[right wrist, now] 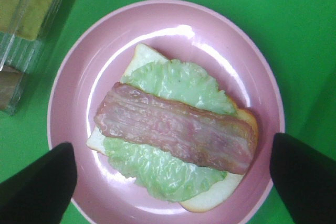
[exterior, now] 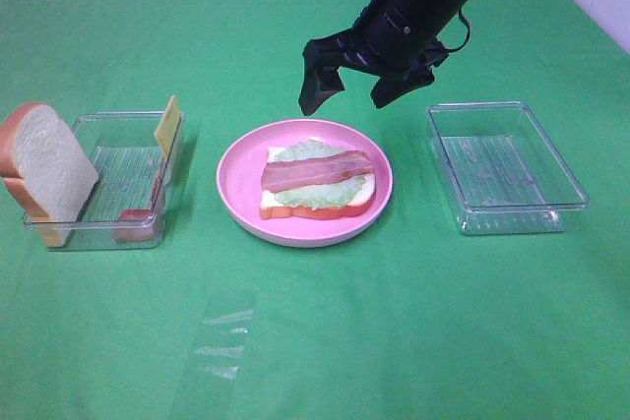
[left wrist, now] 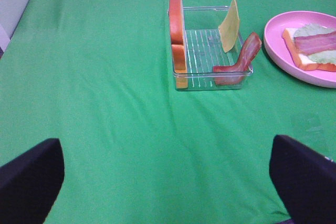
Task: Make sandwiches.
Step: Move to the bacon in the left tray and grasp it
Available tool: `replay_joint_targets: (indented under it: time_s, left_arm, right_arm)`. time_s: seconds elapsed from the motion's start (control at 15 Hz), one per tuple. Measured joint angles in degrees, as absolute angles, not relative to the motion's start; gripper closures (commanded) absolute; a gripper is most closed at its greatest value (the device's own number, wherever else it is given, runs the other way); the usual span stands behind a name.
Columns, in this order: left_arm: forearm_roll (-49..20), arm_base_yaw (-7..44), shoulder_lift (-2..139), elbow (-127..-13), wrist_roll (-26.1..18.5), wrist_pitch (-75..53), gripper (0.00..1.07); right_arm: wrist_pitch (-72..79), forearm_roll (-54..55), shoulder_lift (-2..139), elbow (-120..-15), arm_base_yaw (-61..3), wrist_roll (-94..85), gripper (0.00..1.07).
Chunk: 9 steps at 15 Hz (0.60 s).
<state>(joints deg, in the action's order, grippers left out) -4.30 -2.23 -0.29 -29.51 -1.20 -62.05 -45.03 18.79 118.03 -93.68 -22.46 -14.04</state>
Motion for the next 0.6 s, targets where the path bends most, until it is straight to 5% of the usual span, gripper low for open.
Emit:
replay_joint_targets:
  time_s: [0.27, 0.6]
  left_arm:
    - [-4.3, -2.2, -0.3, -29.5, -1.2, -62.1, 0.04]
    - [-4.3, -2.2, -0.3, -29.5, -1.2, -62.1, 0.04]
  right_arm:
    - [-50.6, 13.1, 113.5, -93.7, -20.0, -10.0, 0.11]
    - [-61.1, 6.0, 112.0, -93.7, -3.0, -5.7, 0.11]
